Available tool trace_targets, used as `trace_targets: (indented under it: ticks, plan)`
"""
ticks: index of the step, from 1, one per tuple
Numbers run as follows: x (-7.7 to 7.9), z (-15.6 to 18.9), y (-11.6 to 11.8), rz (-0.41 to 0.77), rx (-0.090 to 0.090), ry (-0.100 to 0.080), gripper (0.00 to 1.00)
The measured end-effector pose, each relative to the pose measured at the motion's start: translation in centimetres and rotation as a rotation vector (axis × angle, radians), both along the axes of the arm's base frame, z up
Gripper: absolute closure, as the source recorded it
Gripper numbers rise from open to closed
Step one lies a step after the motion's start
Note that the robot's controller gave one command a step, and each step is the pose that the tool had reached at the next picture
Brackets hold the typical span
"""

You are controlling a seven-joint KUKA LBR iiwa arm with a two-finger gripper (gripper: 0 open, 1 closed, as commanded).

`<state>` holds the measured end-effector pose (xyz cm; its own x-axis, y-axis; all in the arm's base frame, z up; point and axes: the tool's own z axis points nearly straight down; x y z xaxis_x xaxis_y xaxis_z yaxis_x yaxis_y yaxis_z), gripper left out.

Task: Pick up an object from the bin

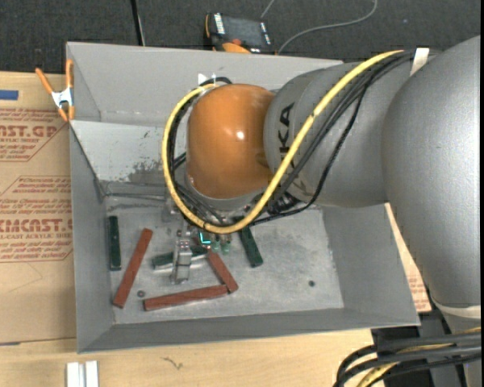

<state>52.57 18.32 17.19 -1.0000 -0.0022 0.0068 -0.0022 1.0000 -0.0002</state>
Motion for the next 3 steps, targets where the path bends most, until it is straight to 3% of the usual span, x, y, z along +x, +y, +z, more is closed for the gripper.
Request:
trace_targets:
  ticks: [1,2,3]
  plan:
    - [-2.11,-10.64,-3.63,-0.048,-0.001,0.002,0.0]
    - [-1.86,-9.93,-3.43,-0.044,0.001,-0.002,1.0]
    - [-1.77,-10.15,-3.51,-0.046,0.002,-0.009,0.0]
